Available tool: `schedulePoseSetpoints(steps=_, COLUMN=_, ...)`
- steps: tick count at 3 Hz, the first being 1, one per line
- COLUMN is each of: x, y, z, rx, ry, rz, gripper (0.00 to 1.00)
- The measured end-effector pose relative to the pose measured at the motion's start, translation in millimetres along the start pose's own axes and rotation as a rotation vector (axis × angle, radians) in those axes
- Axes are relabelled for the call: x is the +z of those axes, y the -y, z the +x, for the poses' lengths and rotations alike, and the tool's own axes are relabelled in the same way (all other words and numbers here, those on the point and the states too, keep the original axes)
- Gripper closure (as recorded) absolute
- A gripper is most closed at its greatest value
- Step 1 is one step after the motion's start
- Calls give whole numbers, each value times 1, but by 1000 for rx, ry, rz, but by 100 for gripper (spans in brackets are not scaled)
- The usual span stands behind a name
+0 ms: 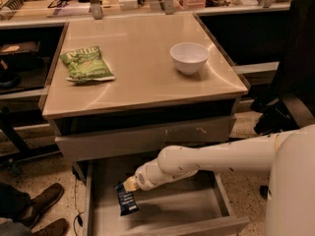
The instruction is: Place rxbar blueberry into middle drawer
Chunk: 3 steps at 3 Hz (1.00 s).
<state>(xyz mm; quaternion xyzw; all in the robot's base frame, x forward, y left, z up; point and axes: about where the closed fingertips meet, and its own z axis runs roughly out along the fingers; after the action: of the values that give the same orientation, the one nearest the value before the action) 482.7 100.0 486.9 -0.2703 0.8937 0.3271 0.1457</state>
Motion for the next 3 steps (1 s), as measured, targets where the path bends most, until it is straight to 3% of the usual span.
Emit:
schedulePoseSetpoints(steps=1, x=5, y=2, z=-1, rx=9, ry=4, rz=8, gripper=100)
schedulePoseSetpoints(steps=3, x=29, y=45, z=0, rx=147, ry=25, rz=42, gripper=100)
